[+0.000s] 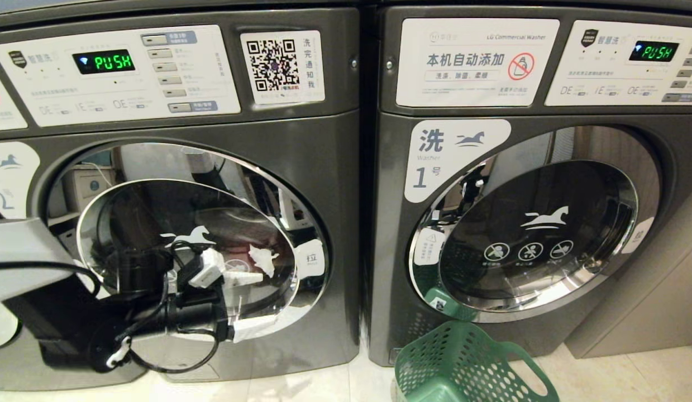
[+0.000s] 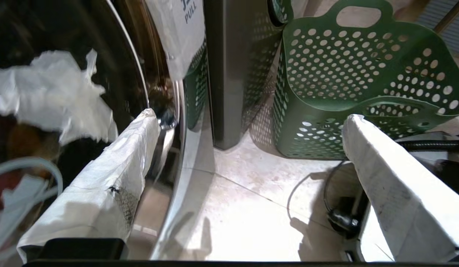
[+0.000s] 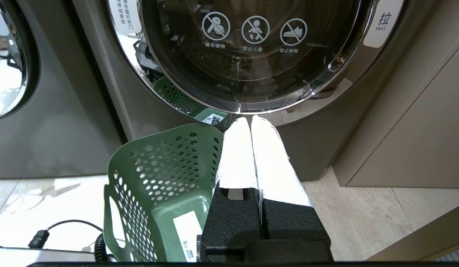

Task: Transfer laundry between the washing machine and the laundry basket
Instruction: Open the lid of the washing machine

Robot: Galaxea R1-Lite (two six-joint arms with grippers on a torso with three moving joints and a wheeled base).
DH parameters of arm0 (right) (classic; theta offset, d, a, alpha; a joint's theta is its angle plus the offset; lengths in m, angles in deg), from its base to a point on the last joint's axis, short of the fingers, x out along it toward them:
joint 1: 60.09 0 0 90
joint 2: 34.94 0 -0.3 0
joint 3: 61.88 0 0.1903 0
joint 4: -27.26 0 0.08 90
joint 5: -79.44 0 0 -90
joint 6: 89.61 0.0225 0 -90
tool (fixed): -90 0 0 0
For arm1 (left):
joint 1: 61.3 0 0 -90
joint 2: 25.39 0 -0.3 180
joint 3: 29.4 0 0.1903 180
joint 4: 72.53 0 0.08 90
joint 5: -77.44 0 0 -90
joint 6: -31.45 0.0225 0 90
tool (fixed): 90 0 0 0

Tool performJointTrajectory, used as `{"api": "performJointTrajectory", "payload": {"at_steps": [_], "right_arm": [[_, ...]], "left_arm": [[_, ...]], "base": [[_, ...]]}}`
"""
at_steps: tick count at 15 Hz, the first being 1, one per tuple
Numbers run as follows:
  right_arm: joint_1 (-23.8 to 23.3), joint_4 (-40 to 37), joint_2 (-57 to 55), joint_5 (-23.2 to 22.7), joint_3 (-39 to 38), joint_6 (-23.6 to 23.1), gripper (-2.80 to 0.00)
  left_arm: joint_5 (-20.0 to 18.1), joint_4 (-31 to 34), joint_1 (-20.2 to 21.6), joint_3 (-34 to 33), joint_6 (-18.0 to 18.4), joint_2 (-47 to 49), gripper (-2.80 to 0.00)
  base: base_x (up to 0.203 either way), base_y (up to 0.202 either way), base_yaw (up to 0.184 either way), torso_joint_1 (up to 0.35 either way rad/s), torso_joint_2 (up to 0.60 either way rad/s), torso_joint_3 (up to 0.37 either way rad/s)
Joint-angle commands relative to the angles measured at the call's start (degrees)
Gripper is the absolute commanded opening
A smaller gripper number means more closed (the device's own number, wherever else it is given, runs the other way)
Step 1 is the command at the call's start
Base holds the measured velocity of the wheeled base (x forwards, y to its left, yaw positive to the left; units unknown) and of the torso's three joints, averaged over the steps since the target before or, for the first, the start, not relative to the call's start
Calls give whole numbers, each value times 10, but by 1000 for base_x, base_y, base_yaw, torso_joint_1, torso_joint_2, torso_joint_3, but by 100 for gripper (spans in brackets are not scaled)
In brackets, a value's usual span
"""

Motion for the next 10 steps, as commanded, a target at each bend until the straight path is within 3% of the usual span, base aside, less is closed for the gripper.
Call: {"api": "performJointTrajectory", "payload": {"at_steps": [1, 4, 5, 7, 10], "right_arm": [[0, 0, -1, 0, 0, 0, -280], [0, 0, -1, 0, 0, 0, -280], [0, 0, -1, 0, 0, 0, -280], [0, 0, -1, 0, 0, 0, -280], [-1, 0, -1, 0, 0, 0, -280]], "left_arm": [[2, -5, -14, 25, -2, 35, 0], [20, -38, -38, 39, -32, 56, 0], [26, -62, -49, 52, -60, 69, 0], [68, -93, -70, 77, -95, 88, 0], [81, -104, -89, 97, -107, 101, 0]], "base": [[0, 0, 0, 0, 0, 0], [0, 0, 0, 0, 0, 0], [0, 0, 0, 0, 0, 0], [0, 0, 0, 0, 0, 0], [0, 0, 0, 0, 0, 0]]}}
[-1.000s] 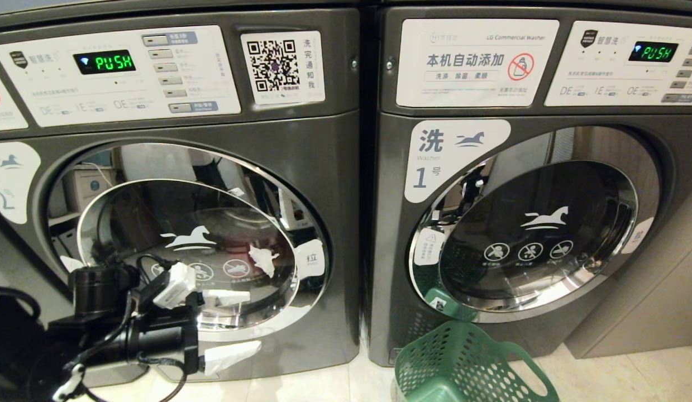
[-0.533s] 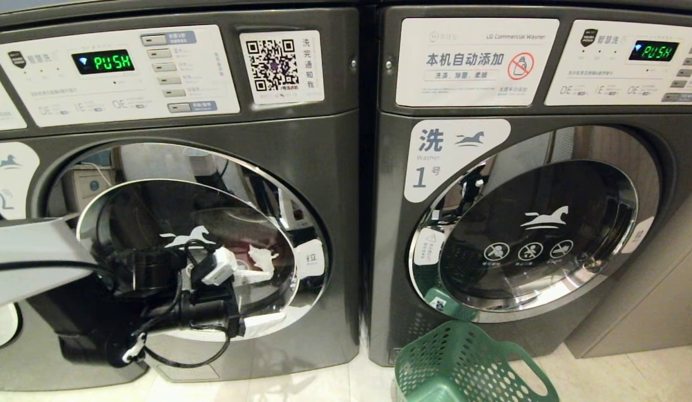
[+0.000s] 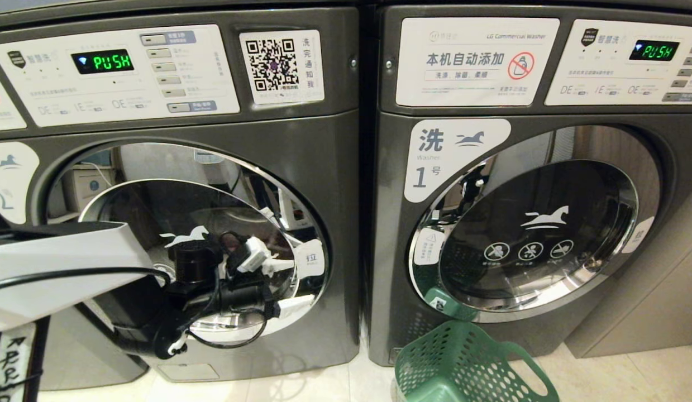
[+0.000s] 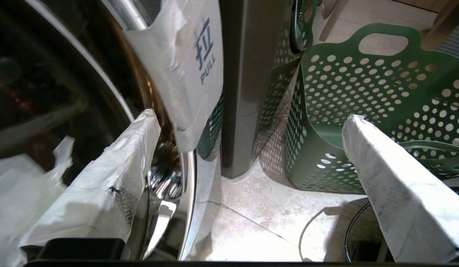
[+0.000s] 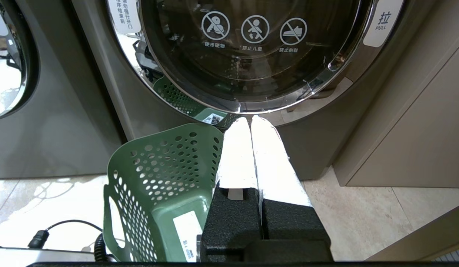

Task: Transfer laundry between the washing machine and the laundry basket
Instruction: Open the lid of the washing machine

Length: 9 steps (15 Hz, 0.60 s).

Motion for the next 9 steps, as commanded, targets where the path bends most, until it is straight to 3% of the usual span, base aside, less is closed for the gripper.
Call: {"api": "performJointTrajectory", "payload": {"at_steps": [1, 9], "right_arm": [[0, 0, -1, 0, 0, 0, -280], [0, 0, -1, 0, 0, 0, -280]], "left_arm": [[-2, -4, -5, 6, 1, 11, 0], [-4, -37, -16, 10, -4, 24, 0]], "base": [[0, 0, 0, 0, 0, 0], [0, 0, 0, 0, 0, 0]]}}
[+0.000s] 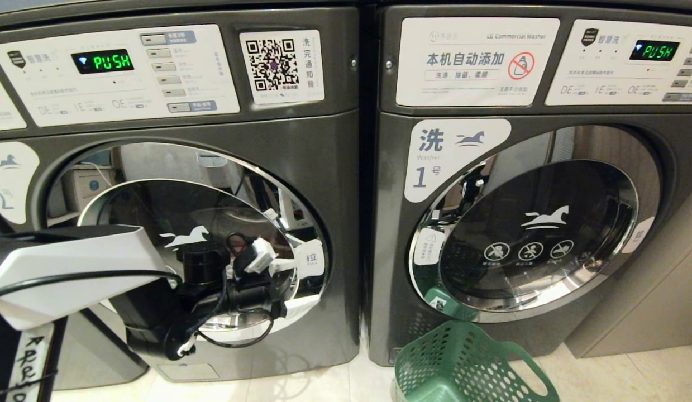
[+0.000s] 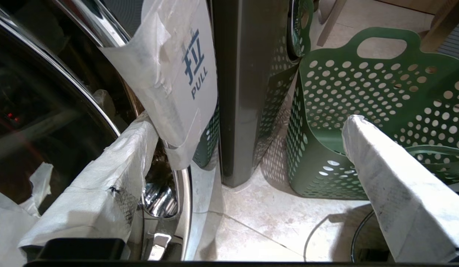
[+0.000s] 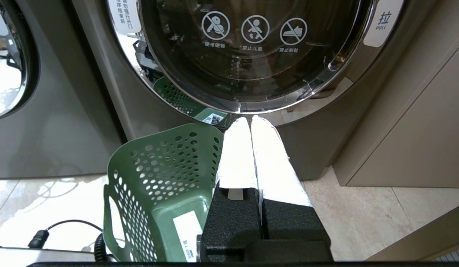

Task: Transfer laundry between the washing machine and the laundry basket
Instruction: Open the lid of the washing machine

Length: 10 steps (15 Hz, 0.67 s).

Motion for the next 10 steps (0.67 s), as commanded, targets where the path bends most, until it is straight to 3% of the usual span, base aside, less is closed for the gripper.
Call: {"api": "performJointTrajectory", "payload": {"at_steps": [1, 4, 7, 10], "right_arm": [[0, 0, -1, 0, 0, 0, -280], [0, 0, -1, 0, 0, 0, -280], [0, 0, -1, 0, 0, 0, -280], [0, 0, -1, 0, 0, 0, -280]], "left_arm": [[-3, -8, -5, 0, 1, 3, 0], [-14, -20, -14, -2, -13, 1, 0], [-18, -59, -22, -9, -48, -4, 0], [-27, -86, -22, -51, -67, -16, 0]], "base": [[0, 0, 0, 0, 0, 0], [0, 0, 0, 0, 0, 0], [0, 0, 0, 0, 0, 0], [0, 0, 0, 0, 0, 0]]}}
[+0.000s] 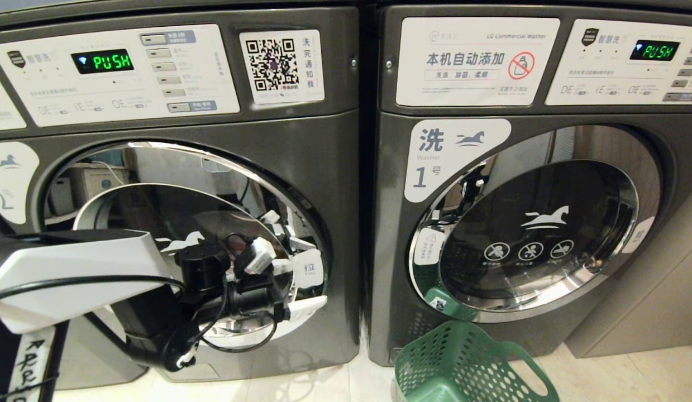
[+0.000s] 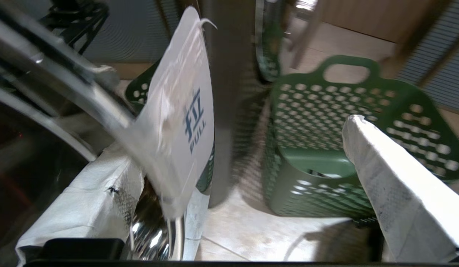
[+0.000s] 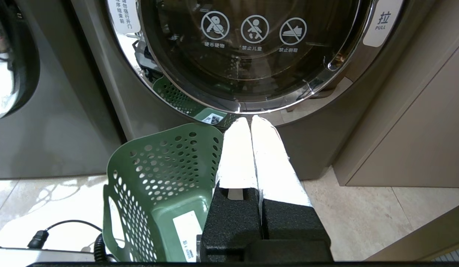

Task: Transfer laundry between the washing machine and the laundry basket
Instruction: Open the lid of the washing machine

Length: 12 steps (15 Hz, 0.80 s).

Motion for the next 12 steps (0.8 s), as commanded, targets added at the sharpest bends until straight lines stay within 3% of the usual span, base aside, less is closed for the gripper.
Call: {"api": "performJointTrajectory", "payload": {"at_steps": [1, 3, 5, 12], "right_arm": [[0, 0, -1, 0, 0, -1, -280], [0, 0, -1, 0, 0, -1, -280], [0, 0, -1, 0, 0, -1, -280], [0, 0, -1, 0, 0, -1, -280]], "left_arm": [[-3, -7, 3, -29, 0, -15, 0], [-4, -12, 14, -69, 0, -40, 0], [-3, -12, 51, -107, 3, -72, 0], [-28, -15, 291, -140, -11, -252, 0]], "base": [[0, 0, 0, 0, 0, 0], [0, 0, 0, 0, 0, 0], [0, 0, 0, 0, 0, 0], [0, 0, 0, 0, 0, 0]]}}
